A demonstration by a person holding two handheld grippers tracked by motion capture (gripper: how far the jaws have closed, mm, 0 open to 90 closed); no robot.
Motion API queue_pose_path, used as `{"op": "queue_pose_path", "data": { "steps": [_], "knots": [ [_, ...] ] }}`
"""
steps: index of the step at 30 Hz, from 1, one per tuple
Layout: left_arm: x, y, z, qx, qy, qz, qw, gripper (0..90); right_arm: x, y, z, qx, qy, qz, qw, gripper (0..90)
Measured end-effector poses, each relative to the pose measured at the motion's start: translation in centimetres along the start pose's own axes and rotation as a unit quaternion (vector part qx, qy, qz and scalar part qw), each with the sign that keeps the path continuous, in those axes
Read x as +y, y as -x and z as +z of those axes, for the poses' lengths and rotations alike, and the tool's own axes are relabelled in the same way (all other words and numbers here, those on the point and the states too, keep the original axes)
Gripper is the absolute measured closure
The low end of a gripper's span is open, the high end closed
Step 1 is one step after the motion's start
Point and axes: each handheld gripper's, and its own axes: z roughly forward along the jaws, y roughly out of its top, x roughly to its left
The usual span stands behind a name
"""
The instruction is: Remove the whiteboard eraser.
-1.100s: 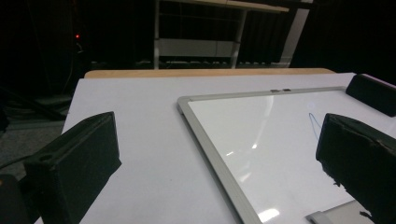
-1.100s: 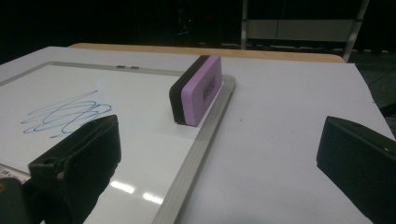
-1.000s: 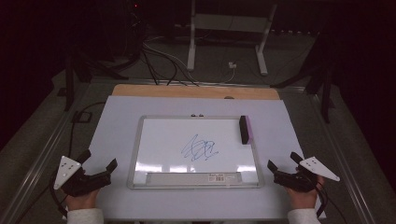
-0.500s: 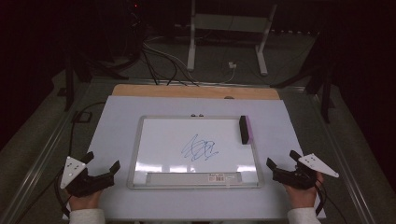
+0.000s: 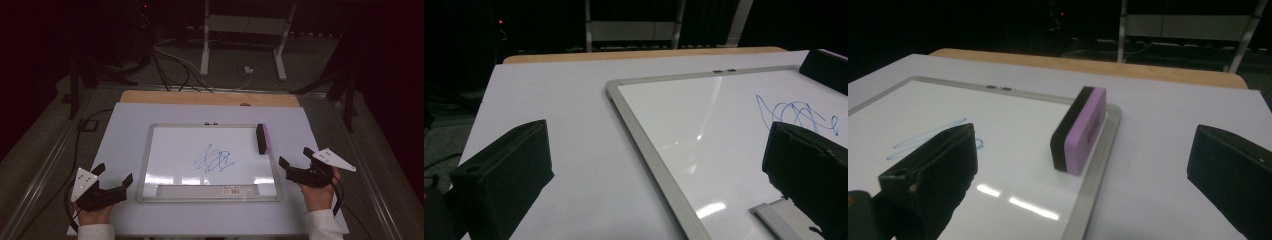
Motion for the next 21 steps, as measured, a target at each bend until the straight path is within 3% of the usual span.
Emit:
{"op": "queue_pose_path", "data": {
  "steps": [10,21],
  "knots": [
    [-0.1,-0.1,-0.1,0.002,-0.001,0.000,1.0000,0.6,2.1,0.1,2.6,0.001,-0.008,0.005,1.0000,0.1],
    [-0.1,-0.1,0.0,0.004,0.000,0.001,1.0000,0.6,2.9,-0.1,4.3,-0.002,-0.019,0.001,0.9998,0.0]
  ]
}}
